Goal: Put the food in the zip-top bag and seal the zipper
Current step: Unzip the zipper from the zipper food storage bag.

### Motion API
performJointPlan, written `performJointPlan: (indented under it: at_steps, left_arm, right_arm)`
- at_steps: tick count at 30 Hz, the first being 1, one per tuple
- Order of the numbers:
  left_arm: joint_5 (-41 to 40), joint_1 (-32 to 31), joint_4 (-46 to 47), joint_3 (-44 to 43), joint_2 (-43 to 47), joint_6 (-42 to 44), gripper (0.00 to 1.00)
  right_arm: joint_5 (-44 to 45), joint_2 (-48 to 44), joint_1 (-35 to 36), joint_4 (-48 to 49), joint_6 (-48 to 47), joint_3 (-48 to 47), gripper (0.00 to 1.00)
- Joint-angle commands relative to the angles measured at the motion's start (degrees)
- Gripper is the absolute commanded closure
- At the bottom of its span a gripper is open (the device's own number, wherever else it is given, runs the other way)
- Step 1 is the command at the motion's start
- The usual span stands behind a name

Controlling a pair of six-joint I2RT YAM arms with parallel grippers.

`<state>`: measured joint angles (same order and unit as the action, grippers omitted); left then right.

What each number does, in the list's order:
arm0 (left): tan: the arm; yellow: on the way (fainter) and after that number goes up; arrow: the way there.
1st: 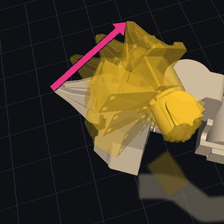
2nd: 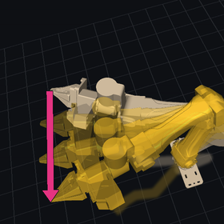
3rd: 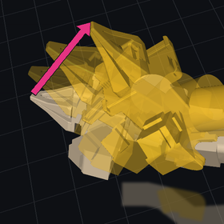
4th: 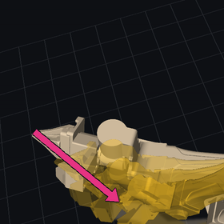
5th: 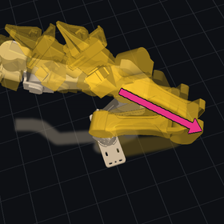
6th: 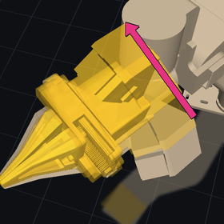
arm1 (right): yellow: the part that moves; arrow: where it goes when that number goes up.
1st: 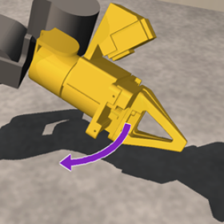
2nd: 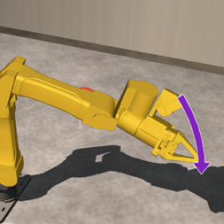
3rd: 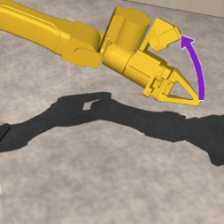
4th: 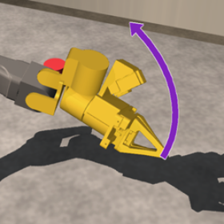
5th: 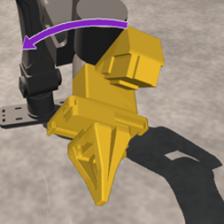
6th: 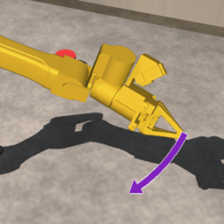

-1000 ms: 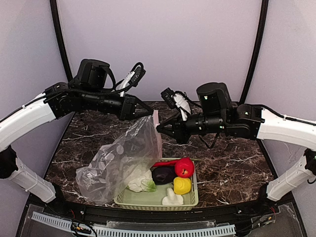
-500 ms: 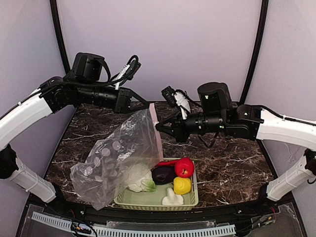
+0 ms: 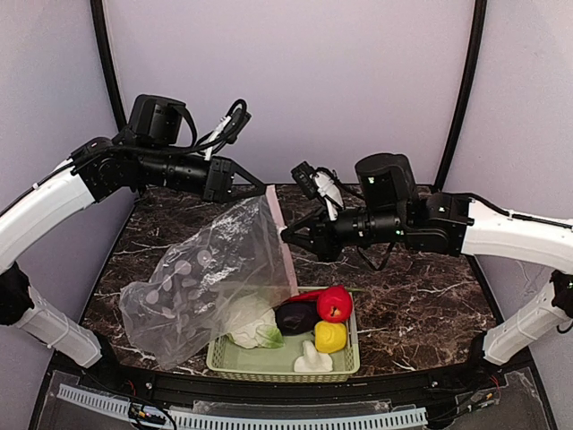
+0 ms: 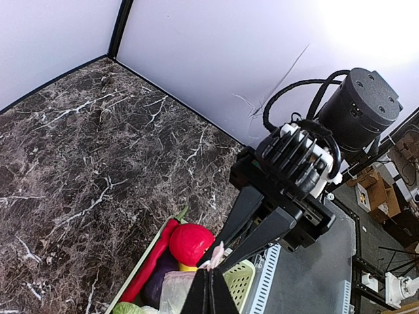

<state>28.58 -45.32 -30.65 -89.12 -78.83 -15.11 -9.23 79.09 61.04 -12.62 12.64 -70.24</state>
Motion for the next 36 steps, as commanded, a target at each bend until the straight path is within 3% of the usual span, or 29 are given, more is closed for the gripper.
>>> performJointPlan:
  at_steps: [1, 36]
  left_arm:
    - [0.73, 2.04, 1.33, -3.41, 2.80, 1.27, 0.99]
    - [4.41, 7.67, 1.18, -4.39, 3.00, 1.53, 0.99]
  right_arm:
    - [-1.69, 1.42, -0.65, -6.47, 1.06, 2.38, 1.00]
    - [-6.85, 2.09, -0.77, -9.22, 3.58, 6.07, 1.00]
